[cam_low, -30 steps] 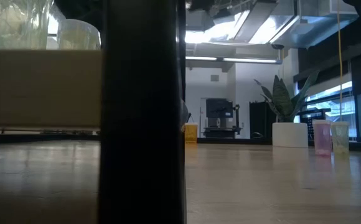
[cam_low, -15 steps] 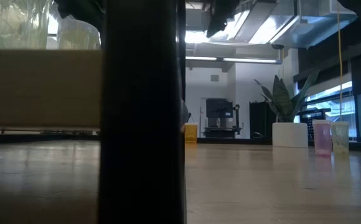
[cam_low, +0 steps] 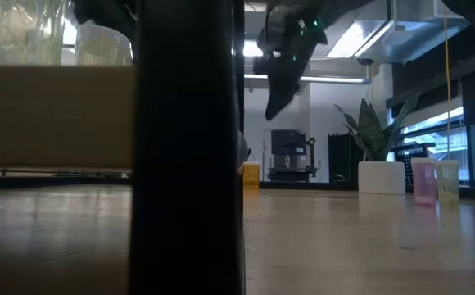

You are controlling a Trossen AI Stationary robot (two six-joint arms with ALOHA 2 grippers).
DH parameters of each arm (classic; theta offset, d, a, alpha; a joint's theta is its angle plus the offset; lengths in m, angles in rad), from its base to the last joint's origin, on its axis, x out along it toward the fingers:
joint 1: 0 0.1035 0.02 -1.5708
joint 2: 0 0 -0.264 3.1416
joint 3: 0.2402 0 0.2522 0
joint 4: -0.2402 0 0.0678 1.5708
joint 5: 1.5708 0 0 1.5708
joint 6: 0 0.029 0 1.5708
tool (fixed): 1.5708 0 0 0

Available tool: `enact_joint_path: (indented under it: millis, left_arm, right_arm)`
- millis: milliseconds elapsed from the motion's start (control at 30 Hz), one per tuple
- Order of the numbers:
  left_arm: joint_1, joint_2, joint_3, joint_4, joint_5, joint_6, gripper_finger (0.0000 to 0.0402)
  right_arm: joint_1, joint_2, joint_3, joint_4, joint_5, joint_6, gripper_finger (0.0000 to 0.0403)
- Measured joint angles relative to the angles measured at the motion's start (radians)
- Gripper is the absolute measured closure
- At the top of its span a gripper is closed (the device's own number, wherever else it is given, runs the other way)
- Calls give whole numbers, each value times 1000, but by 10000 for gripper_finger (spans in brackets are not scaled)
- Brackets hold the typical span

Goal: Pick and place medicine bottles onto shelf by color
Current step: Put the top orange pill bottle on the shelf aligned with the other orange pill bottle

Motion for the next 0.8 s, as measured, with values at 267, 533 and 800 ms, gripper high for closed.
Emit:
enact_joint_path:
  millis: [267, 533, 800]
  left_arm:
    - [0, 0, 0, -22, 0, 2, 137]
    - [0, -1, 0, -22, 0, 2, 137]
    - [0, -1, 0, -22, 0, 0, 137]
  right_arm:
    - [-77, -1, -146, 207, 44, 108, 205]
    - [-106, 61, -170, 266, 48, 134, 205]
    - [-106, 161, -170, 265, 86, 133, 205]
